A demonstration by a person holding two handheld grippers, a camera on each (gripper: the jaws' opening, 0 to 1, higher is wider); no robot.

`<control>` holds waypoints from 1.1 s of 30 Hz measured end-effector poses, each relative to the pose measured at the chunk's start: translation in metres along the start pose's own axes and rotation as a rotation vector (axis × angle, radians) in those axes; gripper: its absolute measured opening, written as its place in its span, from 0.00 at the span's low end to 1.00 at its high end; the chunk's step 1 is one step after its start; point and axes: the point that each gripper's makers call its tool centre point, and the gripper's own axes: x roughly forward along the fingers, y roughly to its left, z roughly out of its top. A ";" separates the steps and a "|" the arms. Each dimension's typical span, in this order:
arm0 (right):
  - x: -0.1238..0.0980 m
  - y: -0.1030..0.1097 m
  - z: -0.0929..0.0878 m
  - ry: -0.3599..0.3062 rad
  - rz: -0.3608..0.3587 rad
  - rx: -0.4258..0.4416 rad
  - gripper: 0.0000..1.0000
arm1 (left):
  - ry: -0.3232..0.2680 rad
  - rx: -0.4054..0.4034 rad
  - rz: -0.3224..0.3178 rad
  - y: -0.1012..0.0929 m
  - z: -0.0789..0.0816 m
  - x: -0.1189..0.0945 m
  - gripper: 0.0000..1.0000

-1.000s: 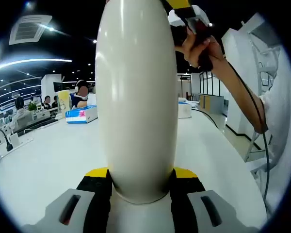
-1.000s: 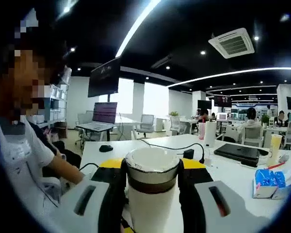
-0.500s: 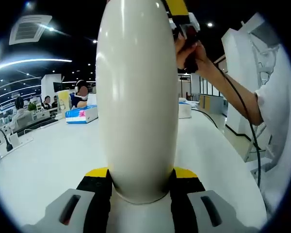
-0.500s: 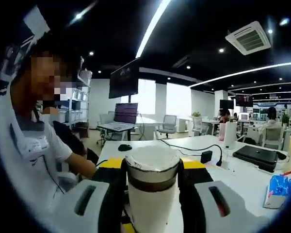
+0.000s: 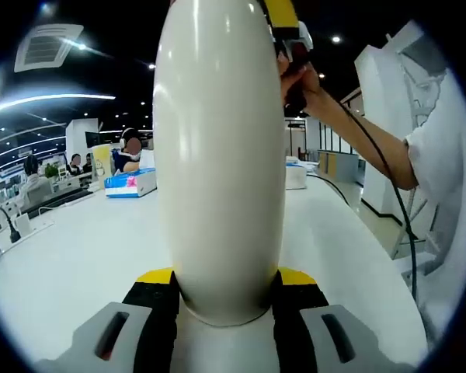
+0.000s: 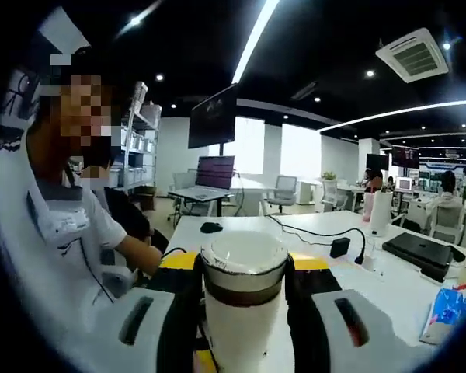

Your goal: Grasp the water cup twist off the cup lid place the cup lid on the table

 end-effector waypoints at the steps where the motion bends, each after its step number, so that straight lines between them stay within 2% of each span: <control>1: 0.000 0.000 0.000 0.007 -0.011 -0.005 0.45 | 0.000 0.000 0.000 0.000 0.000 0.000 0.49; 6: -0.006 -0.007 0.002 0.039 -0.091 -0.037 0.51 | 0.000 0.000 -0.001 0.000 0.000 0.000 0.49; 10: -0.010 -0.005 0.012 0.036 -0.149 -0.004 0.57 | 0.000 0.001 -0.001 0.000 0.000 0.000 0.49; 17: -0.012 -0.003 0.030 0.017 -0.362 0.020 0.77 | 0.001 0.002 0.000 0.000 0.000 0.001 0.49; 21: -0.009 -0.004 0.033 0.014 -0.509 -0.012 0.79 | 0.001 0.001 0.002 0.000 0.000 0.001 0.49; 25: -0.002 -0.005 0.024 0.083 -0.614 -0.084 0.86 | 0.001 0.000 0.002 0.000 0.000 0.001 0.49; 27: 0.000 -0.007 0.021 0.103 -0.678 -0.120 0.86 | 0.001 0.001 0.002 0.000 0.001 0.001 0.49; 30: 0.005 -0.005 0.019 0.088 -0.732 -0.102 0.86 | 0.001 0.001 0.002 0.000 0.001 0.001 0.49; 32: 0.000 -0.009 0.018 0.080 -0.806 -0.070 0.85 | 0.001 0.001 0.002 0.000 0.001 0.001 0.49; 33: 0.000 -0.009 0.019 0.076 -0.821 -0.084 0.85 | 0.001 0.001 0.002 0.000 0.001 0.001 0.49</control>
